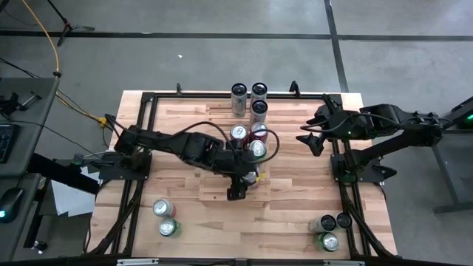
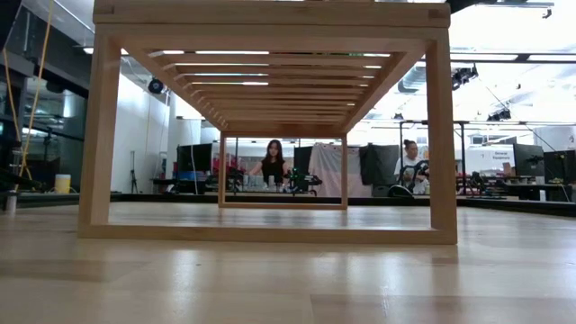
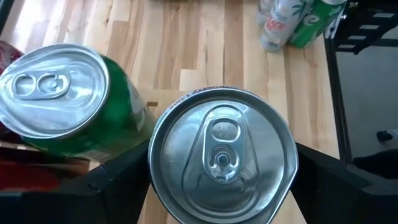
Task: Place canned beverage on shelf
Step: Put the pink white soda can on the shelf
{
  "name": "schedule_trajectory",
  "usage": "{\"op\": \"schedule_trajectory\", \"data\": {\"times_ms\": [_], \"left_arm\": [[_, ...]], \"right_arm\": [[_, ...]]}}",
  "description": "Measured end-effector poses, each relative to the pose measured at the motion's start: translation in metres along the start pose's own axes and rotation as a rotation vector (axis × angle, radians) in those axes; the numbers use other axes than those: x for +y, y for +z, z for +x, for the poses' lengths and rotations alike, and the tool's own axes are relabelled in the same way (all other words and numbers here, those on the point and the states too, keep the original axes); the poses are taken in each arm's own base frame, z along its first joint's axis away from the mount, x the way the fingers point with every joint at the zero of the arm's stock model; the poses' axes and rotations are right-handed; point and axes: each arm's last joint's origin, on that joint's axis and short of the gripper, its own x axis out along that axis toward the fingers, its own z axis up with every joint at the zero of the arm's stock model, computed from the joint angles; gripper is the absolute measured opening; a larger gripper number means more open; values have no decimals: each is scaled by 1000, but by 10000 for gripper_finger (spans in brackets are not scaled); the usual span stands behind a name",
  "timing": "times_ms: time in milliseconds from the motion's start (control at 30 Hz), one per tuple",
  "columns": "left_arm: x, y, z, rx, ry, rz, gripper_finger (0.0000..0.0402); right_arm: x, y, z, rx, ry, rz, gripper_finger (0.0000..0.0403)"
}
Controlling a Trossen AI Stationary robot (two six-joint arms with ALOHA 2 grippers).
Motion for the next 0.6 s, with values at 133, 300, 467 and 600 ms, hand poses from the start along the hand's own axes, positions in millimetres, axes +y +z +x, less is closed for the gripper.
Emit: {"op": "schedule_trajectory", "data": {"times_ms": [133,300,467,600], "left_arm": [[3,1,1,2,7,-6,323],[4,1,1,-1,20,-5,323],[3,1,1,0,20,11,324],[4,1,1,0,21,65,324]], "right_arm": [[0,0,0,0,1,0,355],[0,0,0,8,10,-1,355],[0,0,0,8,11,-1,355],[0,0,0,9,12,-1,355]]}}
